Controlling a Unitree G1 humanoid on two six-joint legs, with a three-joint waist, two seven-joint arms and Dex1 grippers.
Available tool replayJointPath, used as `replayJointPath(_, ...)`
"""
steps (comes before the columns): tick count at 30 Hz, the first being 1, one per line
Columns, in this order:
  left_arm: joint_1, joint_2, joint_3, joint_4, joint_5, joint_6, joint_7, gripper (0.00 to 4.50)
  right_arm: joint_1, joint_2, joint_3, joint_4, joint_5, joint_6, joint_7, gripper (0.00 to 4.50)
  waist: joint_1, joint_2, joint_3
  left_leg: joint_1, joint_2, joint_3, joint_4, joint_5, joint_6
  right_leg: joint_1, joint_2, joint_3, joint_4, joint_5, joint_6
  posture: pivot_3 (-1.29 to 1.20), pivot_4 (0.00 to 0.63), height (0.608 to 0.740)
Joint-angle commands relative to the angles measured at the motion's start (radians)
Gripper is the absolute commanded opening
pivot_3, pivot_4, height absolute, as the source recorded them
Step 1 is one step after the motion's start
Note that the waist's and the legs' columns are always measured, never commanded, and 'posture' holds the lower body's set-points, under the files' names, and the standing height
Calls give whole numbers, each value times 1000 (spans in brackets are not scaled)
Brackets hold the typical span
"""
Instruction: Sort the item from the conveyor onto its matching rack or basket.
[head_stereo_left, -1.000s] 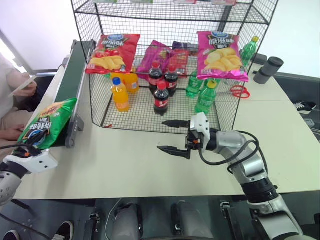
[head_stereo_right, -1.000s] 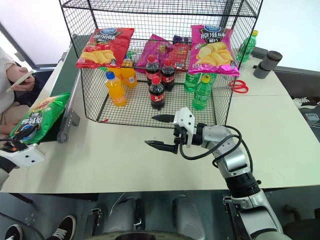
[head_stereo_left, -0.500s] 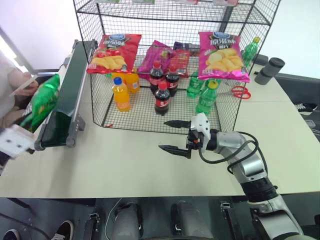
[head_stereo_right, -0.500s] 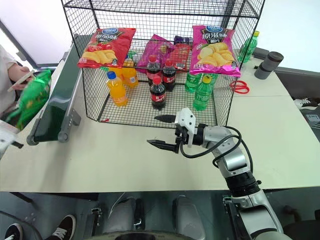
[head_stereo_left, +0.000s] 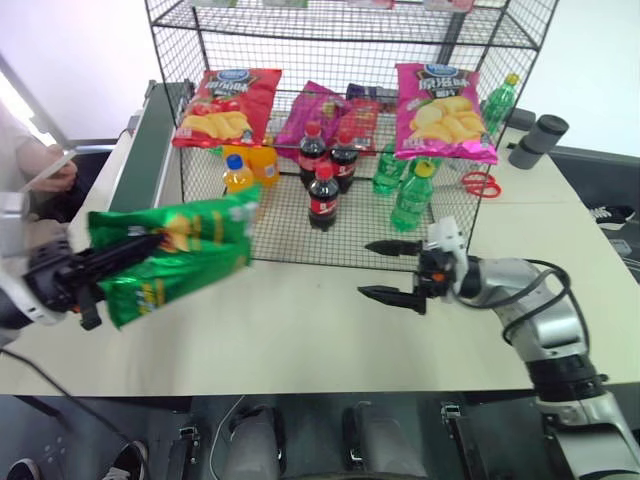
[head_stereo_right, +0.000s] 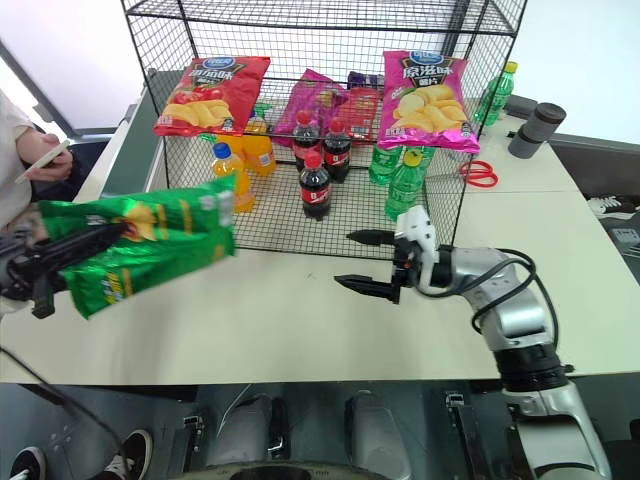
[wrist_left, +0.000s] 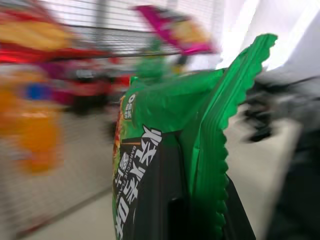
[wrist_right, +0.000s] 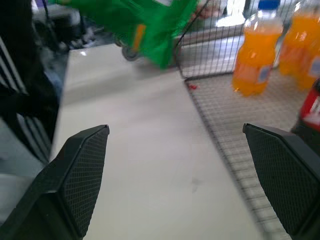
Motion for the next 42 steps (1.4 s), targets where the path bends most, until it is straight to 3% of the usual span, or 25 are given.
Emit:
replayJointPath(1, -105, 7, -74, 9, -157, 118, 0, 56, 9, -42, -70, -87, 157, 167, 9, 4500, -2, 0, 0, 0, 0, 0, 0, 0, 0, 0, 1, 0, 0, 0, 0, 0, 150, 740)
replayJointPath(4, -312, -89, -238, 115, -249, 205, 4, 56, 21, -64, -134, -97, 273, 295, -12, 4500, 0, 1, 0, 2, 0, -1, 0, 0, 0, 1, 2, 2, 1, 0, 0, 0, 150, 740)
replayJointPath(8, -466, -197, -356, 213, -159, 278, -47, 56, 53, -89, -207, -133, 417, 433, -29, 4500, 0, 1, 0, 2, 0, -2, 1, 0, -1, 2, 4, 2, 2, 0, 0, 0, 150, 740)
replayJointPath(13, -602, -289, -435, 309, -98, 363, -131, 56, 92, -52, -190, -203, 452, 458, -67, 4500, -3, 0, 0, 1, 0, -3, 1, 0, 0, 1, 6, 3, 2, 0, 0, 0, 150, 740)
replayJointPath(22, -721, -373, -461, 397, 55, 401, -232, 56, 92, 0, -126, -267, 443, 441, -104, 4500, -1, 0, 0, 1, 0, -3, 1, 1, -1, 0, 6, 4, 2, 0, 0, 0, 150, 740)
replayJointPath(38, -701, -442, -397, 368, 138, 402, -221, 56, 81, 0, -13, -233, 338, 410, -108, 4500, -1, 0, 0, 0, 0, -4, 2, 1, -1, 0, 6, 4, 2, 0, 0, 0, 150, 740)
replayJointPath(42, -685, -448, -385, 357, 146, 401, -210, 0, 61, 8, -24, -214, 350, 421, -113, 2799, -3, 0, 0, 0, 0, -4, 2, 1, -1, 0, 6, 4, 2, 0, 0, 0, 150, 740)
